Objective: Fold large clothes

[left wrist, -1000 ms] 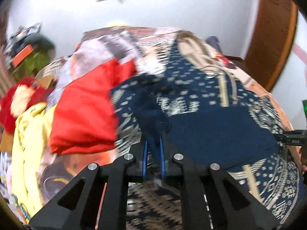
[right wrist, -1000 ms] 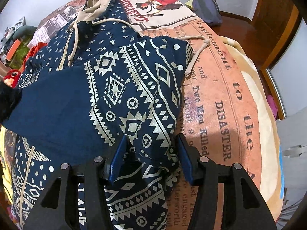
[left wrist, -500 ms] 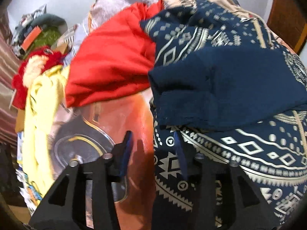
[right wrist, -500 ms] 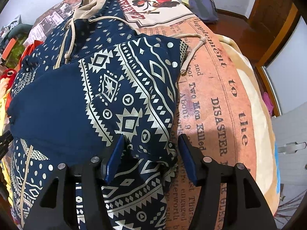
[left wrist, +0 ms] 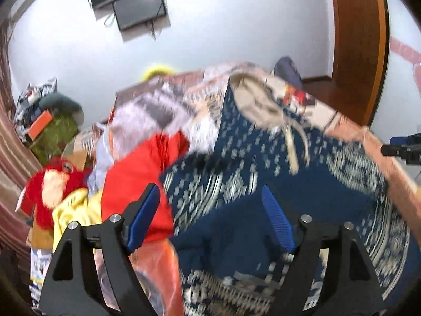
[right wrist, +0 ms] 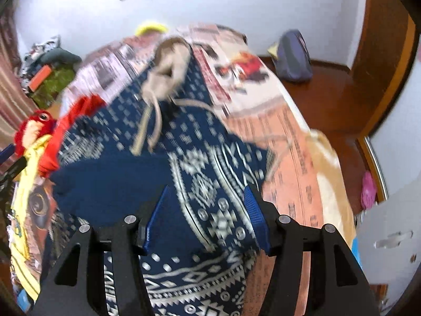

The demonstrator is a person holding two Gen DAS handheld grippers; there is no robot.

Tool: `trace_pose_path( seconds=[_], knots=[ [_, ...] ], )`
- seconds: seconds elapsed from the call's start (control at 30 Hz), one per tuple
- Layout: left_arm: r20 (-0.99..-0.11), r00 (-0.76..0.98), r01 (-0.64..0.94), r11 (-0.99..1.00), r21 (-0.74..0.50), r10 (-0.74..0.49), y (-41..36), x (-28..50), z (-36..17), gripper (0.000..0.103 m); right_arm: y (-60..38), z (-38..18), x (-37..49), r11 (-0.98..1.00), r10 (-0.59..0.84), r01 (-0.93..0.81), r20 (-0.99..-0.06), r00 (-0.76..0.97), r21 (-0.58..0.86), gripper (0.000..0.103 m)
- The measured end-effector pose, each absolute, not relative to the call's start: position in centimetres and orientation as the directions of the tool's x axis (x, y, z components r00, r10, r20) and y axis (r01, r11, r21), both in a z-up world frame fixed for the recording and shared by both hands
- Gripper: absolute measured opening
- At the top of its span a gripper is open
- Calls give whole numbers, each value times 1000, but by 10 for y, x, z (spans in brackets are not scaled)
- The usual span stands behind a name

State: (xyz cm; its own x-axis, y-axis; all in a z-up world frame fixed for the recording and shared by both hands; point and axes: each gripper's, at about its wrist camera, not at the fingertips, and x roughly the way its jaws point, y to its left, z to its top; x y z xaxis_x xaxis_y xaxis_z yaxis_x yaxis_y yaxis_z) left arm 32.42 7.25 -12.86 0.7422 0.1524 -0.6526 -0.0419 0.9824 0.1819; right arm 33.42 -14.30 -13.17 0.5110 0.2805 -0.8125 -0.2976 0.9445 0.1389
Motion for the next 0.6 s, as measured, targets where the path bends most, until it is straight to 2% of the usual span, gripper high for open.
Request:
trace_pose_path(
  seconds=[0.27, 0.43, 0.6],
  knots=[
    [-626, 776, 2, 992, 123, 76, 67, 393, -101, 80, -122, -96, 370, 929, 318, -350, -738, 595, 118, 54],
    [-661, 748, 12, 995, 101, 58, 70, 447, -110, 81, -106, -97, 402, 925, 337, -355, -721, 606, 135, 55],
    [-737, 676, 3, 1000, -3, -4, 80, 504, -140, 81, -83, -121, 447, 937, 309, -318, -762, 569, 143, 55]
  ],
)
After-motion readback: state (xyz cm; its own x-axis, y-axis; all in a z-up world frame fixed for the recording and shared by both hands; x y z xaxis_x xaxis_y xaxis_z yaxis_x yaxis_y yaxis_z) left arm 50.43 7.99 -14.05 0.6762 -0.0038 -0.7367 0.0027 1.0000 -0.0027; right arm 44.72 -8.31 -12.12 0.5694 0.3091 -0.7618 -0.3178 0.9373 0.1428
